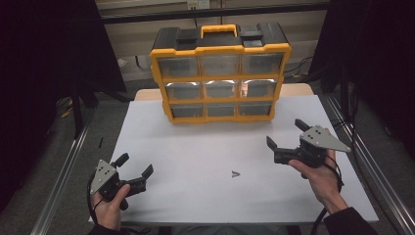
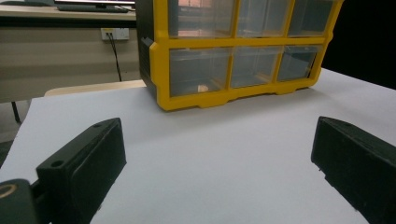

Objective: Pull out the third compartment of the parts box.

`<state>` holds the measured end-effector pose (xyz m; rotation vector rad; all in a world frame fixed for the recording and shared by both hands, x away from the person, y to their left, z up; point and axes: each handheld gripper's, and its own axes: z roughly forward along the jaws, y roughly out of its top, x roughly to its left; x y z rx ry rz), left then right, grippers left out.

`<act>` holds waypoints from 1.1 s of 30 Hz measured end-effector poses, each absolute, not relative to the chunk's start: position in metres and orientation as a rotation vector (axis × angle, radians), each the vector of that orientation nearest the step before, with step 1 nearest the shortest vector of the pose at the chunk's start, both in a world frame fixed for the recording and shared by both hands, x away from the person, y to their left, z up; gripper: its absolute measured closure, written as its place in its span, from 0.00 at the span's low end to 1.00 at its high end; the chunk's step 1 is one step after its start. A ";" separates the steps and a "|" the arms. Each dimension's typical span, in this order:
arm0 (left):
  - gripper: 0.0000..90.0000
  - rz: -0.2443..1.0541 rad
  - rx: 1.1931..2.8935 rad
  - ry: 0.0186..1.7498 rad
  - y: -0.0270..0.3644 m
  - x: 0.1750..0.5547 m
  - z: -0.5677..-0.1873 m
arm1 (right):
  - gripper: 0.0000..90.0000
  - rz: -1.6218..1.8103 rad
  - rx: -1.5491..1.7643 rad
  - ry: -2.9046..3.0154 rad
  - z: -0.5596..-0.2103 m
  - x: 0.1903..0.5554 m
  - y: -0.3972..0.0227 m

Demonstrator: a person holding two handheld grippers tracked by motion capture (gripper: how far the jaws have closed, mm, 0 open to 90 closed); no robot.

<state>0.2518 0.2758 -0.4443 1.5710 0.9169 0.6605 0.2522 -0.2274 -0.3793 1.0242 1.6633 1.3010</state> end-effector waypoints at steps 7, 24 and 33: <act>0.03 0.664 1.585 0.917 0.276 0.252 -0.445 | 0.00 1.272 0.955 1.658 -0.361 0.265 -0.218; 0.03 0.669 1.593 0.922 0.275 0.252 -0.444 | 0.02 1.140 0.801 1.635 -0.327 0.294 -0.186; 0.03 0.671 1.602 0.922 0.274 0.251 -0.444 | 0.04 0.992 0.711 1.602 -0.318 0.308 -0.180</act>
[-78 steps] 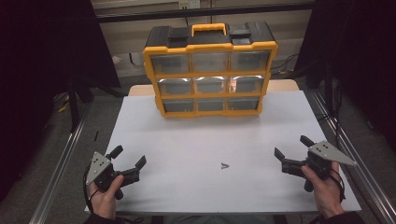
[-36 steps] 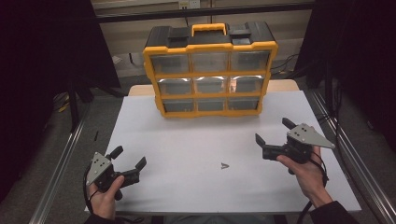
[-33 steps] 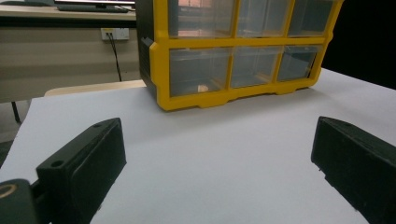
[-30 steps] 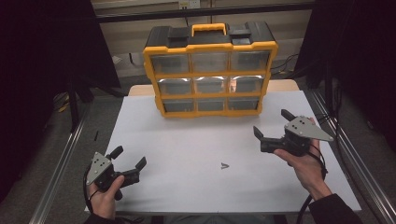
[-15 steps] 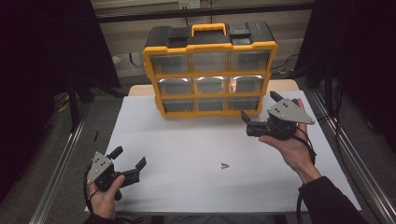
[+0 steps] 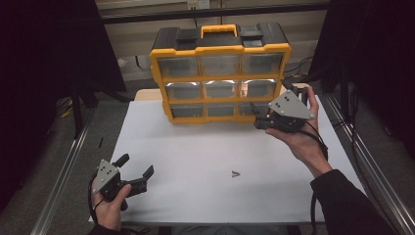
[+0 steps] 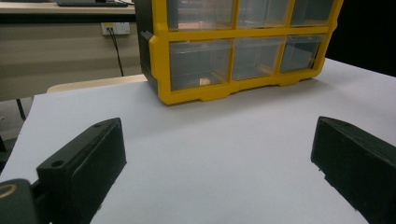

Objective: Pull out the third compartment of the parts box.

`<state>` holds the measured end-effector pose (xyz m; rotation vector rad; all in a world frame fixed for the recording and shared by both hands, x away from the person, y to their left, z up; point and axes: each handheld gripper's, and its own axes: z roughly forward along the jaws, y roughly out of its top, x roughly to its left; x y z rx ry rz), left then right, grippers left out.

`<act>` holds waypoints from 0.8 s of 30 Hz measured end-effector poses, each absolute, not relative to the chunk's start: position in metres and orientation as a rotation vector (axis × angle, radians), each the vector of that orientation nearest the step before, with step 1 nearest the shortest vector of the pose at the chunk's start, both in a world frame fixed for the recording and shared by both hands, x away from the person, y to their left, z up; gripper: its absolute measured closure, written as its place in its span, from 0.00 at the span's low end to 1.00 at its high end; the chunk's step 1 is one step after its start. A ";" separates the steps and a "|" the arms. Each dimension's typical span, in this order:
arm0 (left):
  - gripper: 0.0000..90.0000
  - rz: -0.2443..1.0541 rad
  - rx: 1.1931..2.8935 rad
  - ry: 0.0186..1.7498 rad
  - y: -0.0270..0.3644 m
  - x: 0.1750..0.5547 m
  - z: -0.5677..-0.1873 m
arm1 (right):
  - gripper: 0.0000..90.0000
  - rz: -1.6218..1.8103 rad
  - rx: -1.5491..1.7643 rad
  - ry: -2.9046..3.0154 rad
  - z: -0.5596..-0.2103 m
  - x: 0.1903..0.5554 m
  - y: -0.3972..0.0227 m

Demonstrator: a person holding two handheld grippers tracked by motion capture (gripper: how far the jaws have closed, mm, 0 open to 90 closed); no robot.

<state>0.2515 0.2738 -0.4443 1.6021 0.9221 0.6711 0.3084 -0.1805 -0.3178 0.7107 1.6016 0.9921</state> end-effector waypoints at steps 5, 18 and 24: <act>0.04 0.675 1.625 0.922 0.275 0.252 -0.444 | 0.05 0.905 0.662 1.588 -0.319 0.315 -0.179; 0.04 0.688 1.630 0.923 0.274 0.251 -0.444 | 0.09 0.649 0.455 1.530 -0.314 0.323 -0.165; 0.04 0.693 1.632 0.921 0.274 0.251 -0.444 | 0.15 0.464 0.324 1.477 -0.315 0.331 -0.159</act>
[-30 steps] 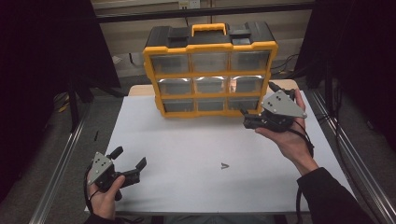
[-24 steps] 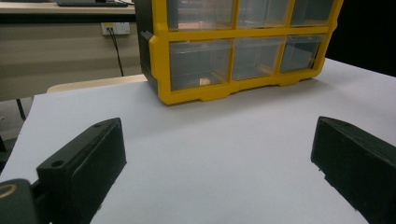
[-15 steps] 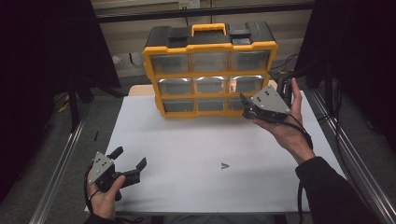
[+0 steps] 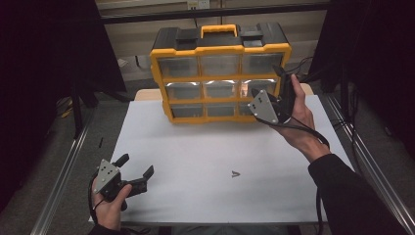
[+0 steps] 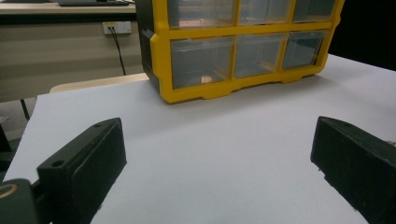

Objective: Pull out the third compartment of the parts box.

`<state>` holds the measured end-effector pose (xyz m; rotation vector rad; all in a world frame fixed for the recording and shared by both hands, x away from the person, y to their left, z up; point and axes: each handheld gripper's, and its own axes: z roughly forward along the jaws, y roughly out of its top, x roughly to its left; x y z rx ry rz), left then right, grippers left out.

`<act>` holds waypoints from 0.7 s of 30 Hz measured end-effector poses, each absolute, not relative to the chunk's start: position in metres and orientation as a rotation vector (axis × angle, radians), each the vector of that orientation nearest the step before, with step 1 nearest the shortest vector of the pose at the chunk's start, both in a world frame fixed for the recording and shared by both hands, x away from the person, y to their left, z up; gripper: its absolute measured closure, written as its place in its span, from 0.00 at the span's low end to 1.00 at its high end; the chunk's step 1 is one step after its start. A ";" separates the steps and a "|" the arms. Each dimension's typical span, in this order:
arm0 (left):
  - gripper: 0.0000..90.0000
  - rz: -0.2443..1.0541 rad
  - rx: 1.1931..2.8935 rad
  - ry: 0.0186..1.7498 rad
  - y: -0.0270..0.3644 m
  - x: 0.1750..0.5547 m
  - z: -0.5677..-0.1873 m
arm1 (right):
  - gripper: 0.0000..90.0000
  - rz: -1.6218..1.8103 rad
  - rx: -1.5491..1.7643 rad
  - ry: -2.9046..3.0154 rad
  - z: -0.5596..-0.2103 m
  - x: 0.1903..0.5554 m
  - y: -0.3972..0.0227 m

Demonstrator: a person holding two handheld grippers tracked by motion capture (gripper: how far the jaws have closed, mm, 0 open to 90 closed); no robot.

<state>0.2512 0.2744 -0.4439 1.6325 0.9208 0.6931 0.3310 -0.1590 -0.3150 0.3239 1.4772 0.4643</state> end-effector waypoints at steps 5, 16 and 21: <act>0.04 0.696 1.640 0.909 0.274 0.251 -0.444 | 0.19 0.365 0.246 1.450 -0.317 0.336 -0.155; 0.04 0.691 1.639 0.909 0.274 0.251 -0.444 | 0.31 0.214 0.143 1.434 -0.316 0.352 -0.151; 0.04 0.692 1.634 0.910 0.274 0.252 -0.444 | 0.39 0.157 0.117 1.431 -0.316 0.363 -0.149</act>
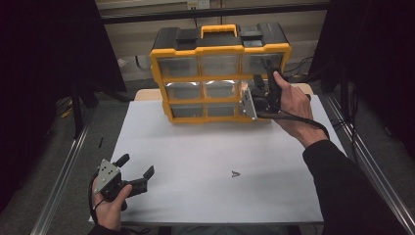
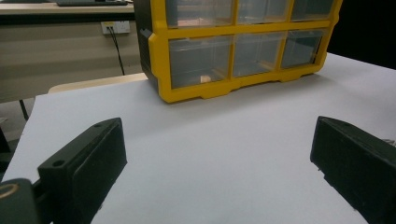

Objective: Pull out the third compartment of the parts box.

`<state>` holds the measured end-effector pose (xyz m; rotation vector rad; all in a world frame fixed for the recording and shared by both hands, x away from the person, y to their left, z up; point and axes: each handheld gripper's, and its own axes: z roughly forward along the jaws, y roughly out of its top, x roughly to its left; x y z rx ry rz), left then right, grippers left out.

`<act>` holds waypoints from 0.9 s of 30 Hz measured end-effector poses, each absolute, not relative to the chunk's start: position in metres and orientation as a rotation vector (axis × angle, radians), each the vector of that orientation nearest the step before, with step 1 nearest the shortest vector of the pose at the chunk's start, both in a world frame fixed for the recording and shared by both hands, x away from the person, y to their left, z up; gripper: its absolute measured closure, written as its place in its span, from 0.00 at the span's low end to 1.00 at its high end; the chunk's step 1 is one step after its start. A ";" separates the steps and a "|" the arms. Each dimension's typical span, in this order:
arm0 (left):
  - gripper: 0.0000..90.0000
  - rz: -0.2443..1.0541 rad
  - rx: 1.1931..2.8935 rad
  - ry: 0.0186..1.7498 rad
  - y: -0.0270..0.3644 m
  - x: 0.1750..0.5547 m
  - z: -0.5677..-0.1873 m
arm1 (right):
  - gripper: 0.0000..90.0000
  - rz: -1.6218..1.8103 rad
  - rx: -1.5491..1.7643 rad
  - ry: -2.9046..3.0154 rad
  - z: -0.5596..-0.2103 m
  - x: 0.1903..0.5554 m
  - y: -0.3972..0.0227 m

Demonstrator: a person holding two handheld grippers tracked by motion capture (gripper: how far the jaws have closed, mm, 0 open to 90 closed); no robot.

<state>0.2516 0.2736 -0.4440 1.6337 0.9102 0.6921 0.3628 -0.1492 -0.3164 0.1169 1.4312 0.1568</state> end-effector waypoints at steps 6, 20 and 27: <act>0.04 0.687 1.632 0.908 0.274 0.252 -0.444 | 0.48 0.092 0.085 1.425 -0.318 0.375 -0.148; 0.04 0.687 1.639 0.898 0.273 0.251 -0.444 | 0.70 0.019 0.115 1.468 -0.316 0.403 -0.146; 0.04 0.698 1.643 0.901 0.274 0.251 -0.444 | 0.83 -0.005 0.119 1.473 -0.318 0.412 -0.144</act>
